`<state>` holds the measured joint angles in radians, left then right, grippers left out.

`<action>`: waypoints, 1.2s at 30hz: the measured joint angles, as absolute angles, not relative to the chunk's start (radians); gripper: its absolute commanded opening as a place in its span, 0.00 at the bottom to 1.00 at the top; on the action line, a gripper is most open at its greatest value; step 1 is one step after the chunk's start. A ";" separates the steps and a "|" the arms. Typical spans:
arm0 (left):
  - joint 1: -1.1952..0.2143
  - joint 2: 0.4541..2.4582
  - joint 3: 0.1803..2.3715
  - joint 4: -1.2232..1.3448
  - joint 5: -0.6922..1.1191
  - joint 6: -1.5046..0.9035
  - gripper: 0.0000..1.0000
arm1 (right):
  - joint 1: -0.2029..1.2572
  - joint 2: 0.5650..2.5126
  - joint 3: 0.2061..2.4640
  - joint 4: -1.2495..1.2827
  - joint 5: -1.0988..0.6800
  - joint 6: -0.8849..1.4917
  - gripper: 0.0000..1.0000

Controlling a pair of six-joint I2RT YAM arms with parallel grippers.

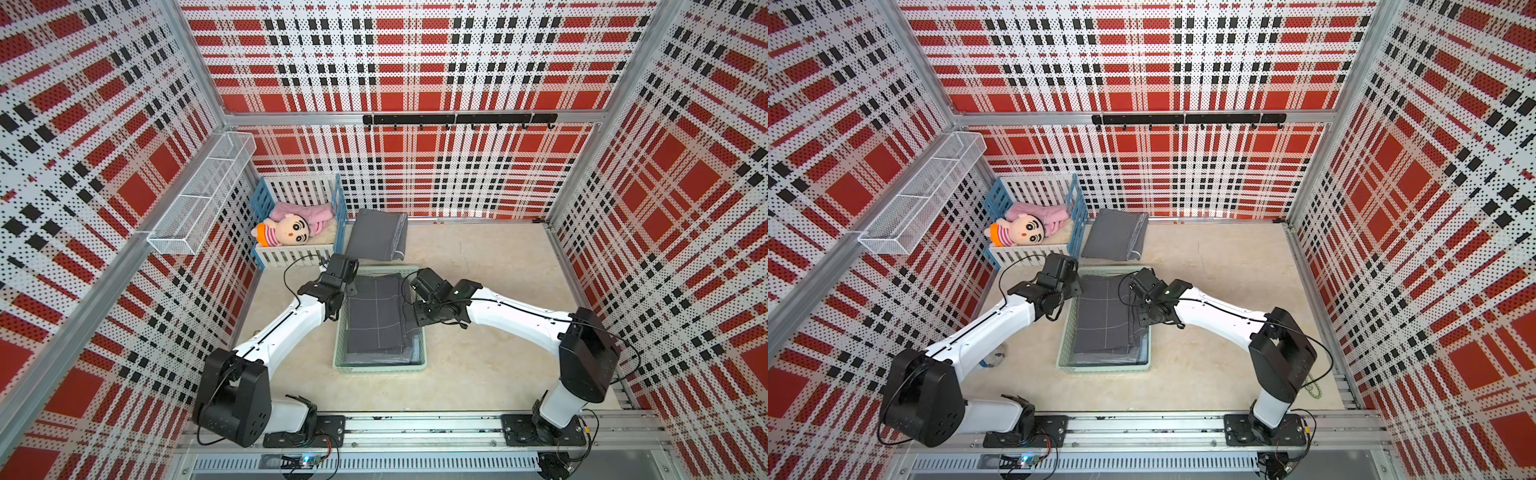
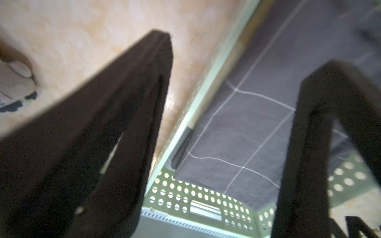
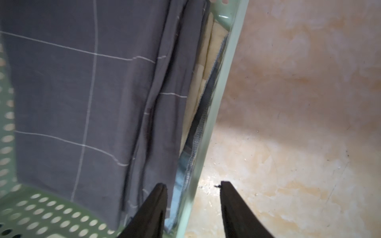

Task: Put the folded pillowcase in the basket
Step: Move the basket to the center of the board.

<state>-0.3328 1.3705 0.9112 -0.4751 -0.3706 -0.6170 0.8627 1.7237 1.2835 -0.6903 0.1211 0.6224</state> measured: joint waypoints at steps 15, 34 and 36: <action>-0.336 1.356 0.868 -0.458 -0.307 -0.646 0.61 | 0.717 1.640 1.116 -0.657 0.115 0.592 0.00; -0.430 1.699 1.122 -0.356 -0.284 -0.617 0.59 | 0.354 1.491 0.973 -0.763 0.346 0.355 0.00; -0.430 1.728 1.168 -0.345 -0.284 -0.608 0.59 | 0.334 1.492 0.978 -0.768 0.355 0.339 0.01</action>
